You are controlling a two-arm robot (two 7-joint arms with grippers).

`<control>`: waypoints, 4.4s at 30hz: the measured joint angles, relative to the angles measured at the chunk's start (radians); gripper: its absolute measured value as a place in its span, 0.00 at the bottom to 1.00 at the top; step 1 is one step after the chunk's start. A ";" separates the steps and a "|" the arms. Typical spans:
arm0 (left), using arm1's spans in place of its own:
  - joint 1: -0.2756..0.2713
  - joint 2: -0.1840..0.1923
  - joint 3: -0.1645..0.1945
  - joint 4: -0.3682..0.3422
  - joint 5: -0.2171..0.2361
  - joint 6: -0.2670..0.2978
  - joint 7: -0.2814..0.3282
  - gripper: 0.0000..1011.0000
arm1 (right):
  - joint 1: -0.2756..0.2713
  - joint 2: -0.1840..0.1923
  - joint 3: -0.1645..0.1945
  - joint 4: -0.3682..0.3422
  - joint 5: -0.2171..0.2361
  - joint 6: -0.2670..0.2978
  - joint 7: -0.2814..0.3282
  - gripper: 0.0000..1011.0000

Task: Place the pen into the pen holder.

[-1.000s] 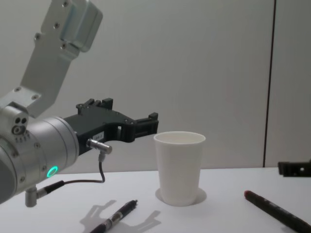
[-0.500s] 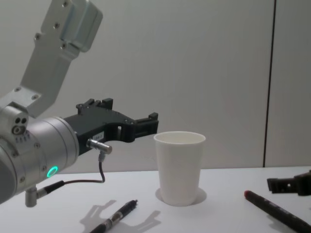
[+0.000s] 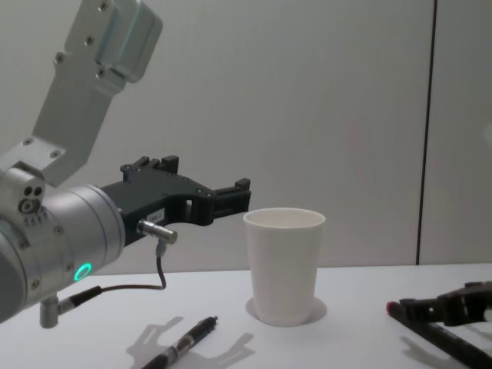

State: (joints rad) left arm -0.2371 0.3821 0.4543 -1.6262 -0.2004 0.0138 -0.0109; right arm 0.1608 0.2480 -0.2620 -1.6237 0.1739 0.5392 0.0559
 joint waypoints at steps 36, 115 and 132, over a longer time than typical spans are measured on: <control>0.000 0.000 0.000 0.000 0.000 0.000 0.000 0.99 | 0.013 -0.059 -0.028 0.063 -0.025 0.013 -0.030 0.99; 0.000 0.000 0.000 0.000 0.000 0.000 0.000 0.99 | 0.012 -0.068 -0.032 0.070 -0.035 0.013 -0.028 0.35; 0.000 0.000 0.000 0.000 0.000 0.000 0.000 0.99 | 0.012 -0.069 -0.030 0.072 -0.037 0.008 -0.029 0.24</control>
State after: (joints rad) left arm -0.2372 0.3821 0.4542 -1.6262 -0.2004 0.0138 -0.0109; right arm 0.1727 0.1793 -0.2924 -1.5522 0.1367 0.5468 0.0273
